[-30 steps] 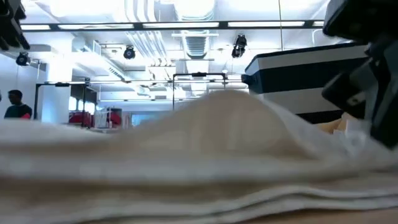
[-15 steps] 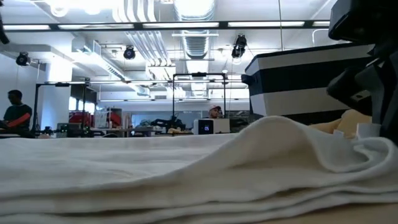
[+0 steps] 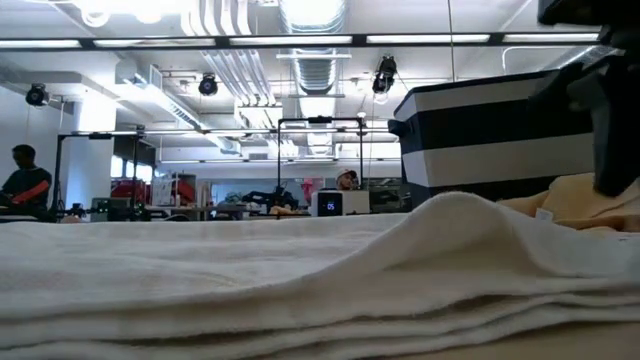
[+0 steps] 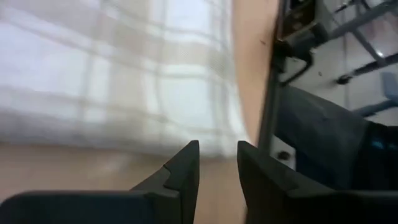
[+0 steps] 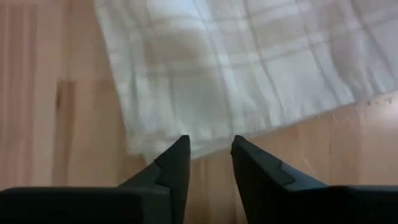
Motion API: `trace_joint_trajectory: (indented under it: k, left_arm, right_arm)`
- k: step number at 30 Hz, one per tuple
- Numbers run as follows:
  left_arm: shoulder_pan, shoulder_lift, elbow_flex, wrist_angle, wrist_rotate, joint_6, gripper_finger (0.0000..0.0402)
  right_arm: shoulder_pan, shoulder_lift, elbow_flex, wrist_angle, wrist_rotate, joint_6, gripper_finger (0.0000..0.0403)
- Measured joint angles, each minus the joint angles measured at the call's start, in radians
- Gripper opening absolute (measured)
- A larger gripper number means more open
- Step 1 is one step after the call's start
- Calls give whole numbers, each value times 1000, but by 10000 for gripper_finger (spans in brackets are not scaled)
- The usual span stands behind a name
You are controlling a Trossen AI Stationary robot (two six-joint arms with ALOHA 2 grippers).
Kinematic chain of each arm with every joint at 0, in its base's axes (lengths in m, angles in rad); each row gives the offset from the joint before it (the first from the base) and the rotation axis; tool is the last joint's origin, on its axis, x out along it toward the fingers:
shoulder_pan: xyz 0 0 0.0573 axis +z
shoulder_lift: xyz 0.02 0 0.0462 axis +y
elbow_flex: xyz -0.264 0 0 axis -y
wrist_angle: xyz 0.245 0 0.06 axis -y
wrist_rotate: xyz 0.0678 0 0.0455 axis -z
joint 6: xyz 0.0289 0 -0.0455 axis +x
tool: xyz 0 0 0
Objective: Fold towel
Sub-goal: Fold the white towel
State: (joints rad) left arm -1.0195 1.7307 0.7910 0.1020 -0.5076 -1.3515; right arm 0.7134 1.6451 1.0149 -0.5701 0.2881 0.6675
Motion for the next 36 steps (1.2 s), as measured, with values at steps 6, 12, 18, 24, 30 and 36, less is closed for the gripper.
trace_joint_trajectory:
  k: [6, 12, 18, 24, 30, 36]
  left_arm:
    - [0, -83, -1, -169, -4, 7, 93]
    - [22, -209, -8, -318, -220, 110, 92]
    - [124, -188, -70, -307, -236, 183, 95]
    - [151, -149, -183, -285, -233, 90, 89]
    - [157, -145, -232, -261, -235, 85, 97]
    - [193, -191, -246, -364, -235, 108, 108]
  right_arm:
    - [21, 0, 62, 5, 45, -16, 145]
    - [-49, 33, -44, 563, 132, -190, 152]
    - [-133, 209, -80, 971, 127, -346, 135]
    - [-106, 327, -76, 955, 44, -299, 116]
    - [-89, 276, -73, 808, 27, -285, 111]
    - [-81, 83, -72, 677, 64, -307, 127]
